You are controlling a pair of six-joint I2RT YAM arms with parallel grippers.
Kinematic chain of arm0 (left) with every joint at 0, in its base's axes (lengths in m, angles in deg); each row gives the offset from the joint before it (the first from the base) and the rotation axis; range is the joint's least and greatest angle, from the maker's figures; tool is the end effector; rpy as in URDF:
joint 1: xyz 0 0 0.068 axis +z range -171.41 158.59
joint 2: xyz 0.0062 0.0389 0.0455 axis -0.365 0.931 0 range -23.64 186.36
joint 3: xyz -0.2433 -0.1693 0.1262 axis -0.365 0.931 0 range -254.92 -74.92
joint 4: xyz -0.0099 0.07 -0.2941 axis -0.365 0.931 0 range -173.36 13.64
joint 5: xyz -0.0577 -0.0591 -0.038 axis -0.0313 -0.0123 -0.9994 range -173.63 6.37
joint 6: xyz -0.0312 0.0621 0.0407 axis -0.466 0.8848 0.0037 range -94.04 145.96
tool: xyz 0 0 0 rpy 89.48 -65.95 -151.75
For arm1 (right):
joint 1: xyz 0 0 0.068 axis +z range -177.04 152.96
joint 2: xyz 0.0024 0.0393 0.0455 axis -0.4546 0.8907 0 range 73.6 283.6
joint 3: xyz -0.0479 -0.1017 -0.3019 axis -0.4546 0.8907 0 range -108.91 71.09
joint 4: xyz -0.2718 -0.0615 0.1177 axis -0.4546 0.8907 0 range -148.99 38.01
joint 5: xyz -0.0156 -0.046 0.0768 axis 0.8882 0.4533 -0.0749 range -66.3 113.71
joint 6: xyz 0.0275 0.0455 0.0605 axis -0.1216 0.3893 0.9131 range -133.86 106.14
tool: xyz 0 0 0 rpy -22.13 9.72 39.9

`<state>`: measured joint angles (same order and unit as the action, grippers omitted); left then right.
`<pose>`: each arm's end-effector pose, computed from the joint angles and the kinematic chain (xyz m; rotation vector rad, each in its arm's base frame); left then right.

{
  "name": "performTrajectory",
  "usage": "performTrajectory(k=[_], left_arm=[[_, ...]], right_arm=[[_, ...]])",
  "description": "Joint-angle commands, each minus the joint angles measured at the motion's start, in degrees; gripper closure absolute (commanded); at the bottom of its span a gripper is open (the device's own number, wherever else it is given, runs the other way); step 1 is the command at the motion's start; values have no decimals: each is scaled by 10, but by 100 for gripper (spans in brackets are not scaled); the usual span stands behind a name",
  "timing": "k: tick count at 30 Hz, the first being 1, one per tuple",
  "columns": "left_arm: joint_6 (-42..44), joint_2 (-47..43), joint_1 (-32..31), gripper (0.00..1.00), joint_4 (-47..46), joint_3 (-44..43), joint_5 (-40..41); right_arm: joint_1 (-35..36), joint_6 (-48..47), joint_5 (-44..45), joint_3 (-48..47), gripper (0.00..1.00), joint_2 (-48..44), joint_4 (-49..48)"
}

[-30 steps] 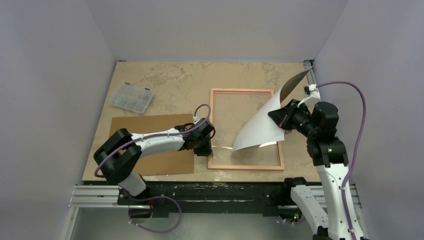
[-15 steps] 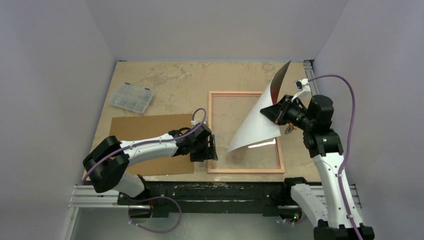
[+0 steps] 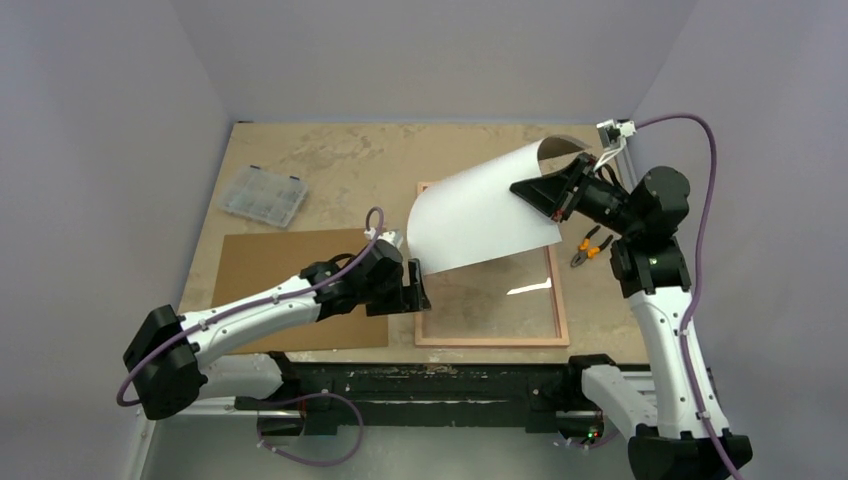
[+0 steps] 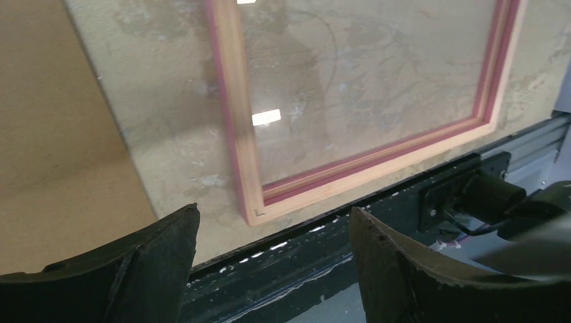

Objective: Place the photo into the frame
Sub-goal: Move the photo frame to the center of the board, then place the photo in the photo frame.

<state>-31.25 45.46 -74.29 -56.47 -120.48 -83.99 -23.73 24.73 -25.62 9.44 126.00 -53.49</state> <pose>0.1731 -0.2296 0.2366 -0.0969 2.6407 -0.7838 0.2186 0.0656 0.4762 -0.2447 1.6425 1.2086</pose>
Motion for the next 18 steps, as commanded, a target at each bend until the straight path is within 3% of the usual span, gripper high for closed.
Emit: performTrajectory(k=[1,5,12,18], left_arm=[[10,-22,10,22,56,-9,46],[-8,-44,20,23,72,8,68],[-17,-103,23,24,133,4,131],[-9,-134,24,24,165,-3,159]], right_arm=[[-1,18,-64,0,100,-26,-72],[-1,-29,-59,59,100,-52,6],[-1,-74,13,246,100,-76,119],[-2,-92,39,350,100,-43,142]])
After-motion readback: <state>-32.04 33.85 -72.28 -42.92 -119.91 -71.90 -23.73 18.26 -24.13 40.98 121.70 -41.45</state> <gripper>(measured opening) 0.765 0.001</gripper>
